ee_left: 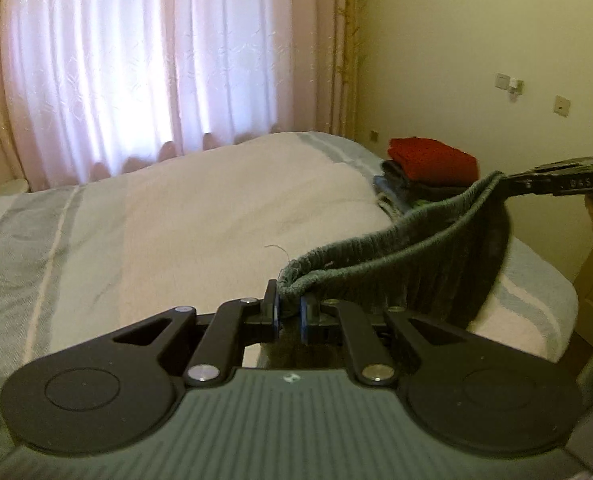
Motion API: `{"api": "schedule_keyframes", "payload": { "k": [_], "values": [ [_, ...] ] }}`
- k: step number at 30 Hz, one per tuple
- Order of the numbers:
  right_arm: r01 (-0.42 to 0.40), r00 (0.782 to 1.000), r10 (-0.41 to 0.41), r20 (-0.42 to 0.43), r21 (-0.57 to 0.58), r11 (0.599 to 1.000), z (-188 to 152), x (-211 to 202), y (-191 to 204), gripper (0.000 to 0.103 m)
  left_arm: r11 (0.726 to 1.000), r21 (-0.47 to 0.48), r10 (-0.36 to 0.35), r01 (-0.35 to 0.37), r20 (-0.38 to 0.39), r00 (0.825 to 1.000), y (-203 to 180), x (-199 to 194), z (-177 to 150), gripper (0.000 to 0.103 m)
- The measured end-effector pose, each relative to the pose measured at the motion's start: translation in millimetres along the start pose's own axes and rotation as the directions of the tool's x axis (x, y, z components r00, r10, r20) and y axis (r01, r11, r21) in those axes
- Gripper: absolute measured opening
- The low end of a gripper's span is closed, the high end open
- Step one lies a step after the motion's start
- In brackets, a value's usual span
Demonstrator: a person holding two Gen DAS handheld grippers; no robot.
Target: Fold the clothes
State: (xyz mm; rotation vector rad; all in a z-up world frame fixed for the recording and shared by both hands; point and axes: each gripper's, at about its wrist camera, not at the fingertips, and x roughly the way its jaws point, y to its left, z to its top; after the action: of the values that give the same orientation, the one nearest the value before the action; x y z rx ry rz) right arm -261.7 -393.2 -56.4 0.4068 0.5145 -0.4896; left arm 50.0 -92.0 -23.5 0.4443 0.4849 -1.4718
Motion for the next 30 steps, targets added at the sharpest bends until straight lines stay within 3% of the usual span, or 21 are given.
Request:
{"api": "schedule_keyframes", "payload": {
  "k": [4, 7, 8, 9, 10, 11, 12, 13, 16, 17, 20, 23, 25, 28, 30],
  "values": [
    [0.134, 0.988, -0.127, -0.092, 0.075, 0.988, -2, 93, -41, 0.006, 1.000, 0.008, 0.006, -0.006, -0.035, 0.999, 20, 67, 29, 0.007],
    [0.237, 0.962, -0.216, -0.166, 0.122, 0.964, -3, 163, -71, 0.009, 1.000, 0.014, 0.015, -0.013, -0.106, 0.994, 31, 158, 34, 0.009],
    [0.272, 0.951, -0.244, -0.192, 0.135, 0.953, -3, 186, -82, 0.046, 1.000, 0.005, 0.017, -0.017, -0.144, 0.989, 36, 195, 33, 0.011],
    [0.306, 0.938, -0.271, -0.218, 0.148, 0.940, -4, 209, -92, 0.071, 0.999, 0.001, 0.036, -0.037, -0.180, 0.983, 43, 234, 27, 0.017],
    [0.340, 0.923, -0.297, -0.244, 0.160, 0.927, -4, 232, -102, 0.088, 0.997, 0.000, 0.071, -0.073, -0.213, 0.975, 52, 274, 19, 0.020],
    [0.374, 0.908, -0.322, -0.270, 0.171, 0.912, -5, 256, -112, 0.087, 0.994, 0.000, 0.105, -0.108, -0.245, 0.964, 61, 314, 11, 0.024],
    [0.407, 0.890, -0.346, -0.296, 0.181, 0.895, -5, 279, -123, 0.087, 0.989, 0.007, 0.142, -0.146, -0.281, 0.949, 69, 351, 2, 0.036],
    [0.437, 0.875, -0.364, -0.319, 0.195, 0.878, -8, 297, -132, 0.087, 0.981, 0.020, 0.189, -0.194, -0.334, 0.924, 79, 383, -10, 0.034],
    [0.420, 0.888, -0.302, -0.348, 0.344, 0.840, -66, 265, -149, 0.087, 0.955, -0.036, 0.245, -0.293, -0.460, 0.854, 113, 419, -51, 0.033],
    [0.411, 0.893, -0.276, -0.356, 0.395, 0.821, -88, 251, -155, 0.087, 0.950, -0.082, 0.227, -0.303, -0.486, 0.844, 124, 417, -66, 0.033],
    [0.413, 0.899, -0.224, -0.377, 0.553, 0.724, -157, 193, -162, 0.087, 0.921, -0.259, 0.119, -0.291, -0.524, 0.843, 149, 382, -115, 0.033],
    [0.395, 0.914, -0.174, -0.368, 0.699, 0.596, -214, 138, -159, 0.083, 0.872, -0.359, 0.083, -0.333, -0.562, 0.823, 157, 328, -161, 0.033],
    [0.360, 0.930, -0.145, -0.337, 0.762, 0.539, -233, 119, -152, 0.075, 0.813, -0.450, 0.053, -0.369, -0.574, 0.817, 160, 292, -186, 0.033],
    [0.302, 0.952, -0.106, -0.286, 0.840, 0.450, -261, 93, -142, 0.074, 0.680, -0.611, -0.001, -0.405, -0.553, 0.833, 157, 243, -216, 0.038],
    [0.262, 0.964, -0.085, -0.251, 0.857, 0.444, -268, 94, -141, 0.067, 0.565, -0.723, -0.042, -0.398, -0.507, 0.861, 154, 222, -234, 0.044]
  ]
}}
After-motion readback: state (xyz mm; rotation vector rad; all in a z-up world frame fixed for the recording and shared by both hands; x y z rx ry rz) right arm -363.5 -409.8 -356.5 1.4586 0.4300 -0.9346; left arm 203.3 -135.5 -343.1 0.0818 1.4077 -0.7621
